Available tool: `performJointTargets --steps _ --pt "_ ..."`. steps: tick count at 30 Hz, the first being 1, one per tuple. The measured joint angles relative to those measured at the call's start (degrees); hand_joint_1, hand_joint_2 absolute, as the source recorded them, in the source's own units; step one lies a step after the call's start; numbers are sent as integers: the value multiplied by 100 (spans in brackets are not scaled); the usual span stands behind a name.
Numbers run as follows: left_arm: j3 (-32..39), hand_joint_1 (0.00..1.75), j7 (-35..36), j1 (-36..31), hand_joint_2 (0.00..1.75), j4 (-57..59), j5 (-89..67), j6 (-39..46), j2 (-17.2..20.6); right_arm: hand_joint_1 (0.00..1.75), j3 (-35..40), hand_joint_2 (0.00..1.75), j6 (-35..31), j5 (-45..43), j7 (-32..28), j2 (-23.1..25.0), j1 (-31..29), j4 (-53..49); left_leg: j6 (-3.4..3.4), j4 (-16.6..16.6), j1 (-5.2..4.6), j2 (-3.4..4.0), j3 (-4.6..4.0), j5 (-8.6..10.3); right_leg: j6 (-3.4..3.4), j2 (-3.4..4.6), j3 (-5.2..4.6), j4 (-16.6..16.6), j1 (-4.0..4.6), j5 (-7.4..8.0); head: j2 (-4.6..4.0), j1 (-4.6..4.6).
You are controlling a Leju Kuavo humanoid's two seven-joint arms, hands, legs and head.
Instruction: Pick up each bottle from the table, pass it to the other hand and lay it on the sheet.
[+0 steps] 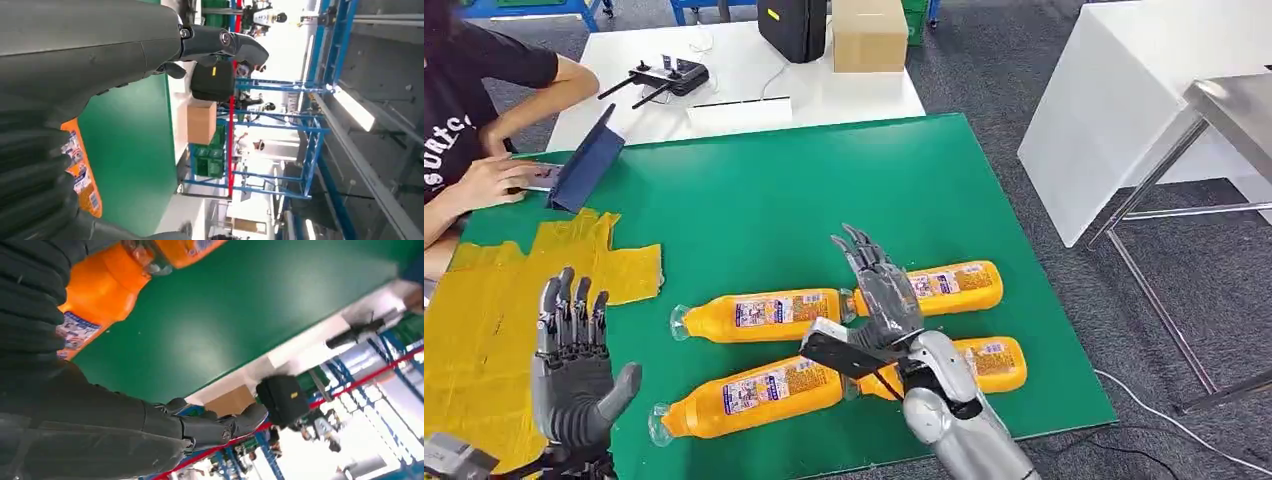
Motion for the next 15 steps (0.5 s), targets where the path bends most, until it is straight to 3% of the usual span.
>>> performJointTargets --steps 15 --pt "-387 0 214 -804 175 931 30 -286 0 0 780 175 269 347 321 964 -1504 2799 -2 1 -1 -1 1 6 0 -1 -1 2 0 1 0 0"
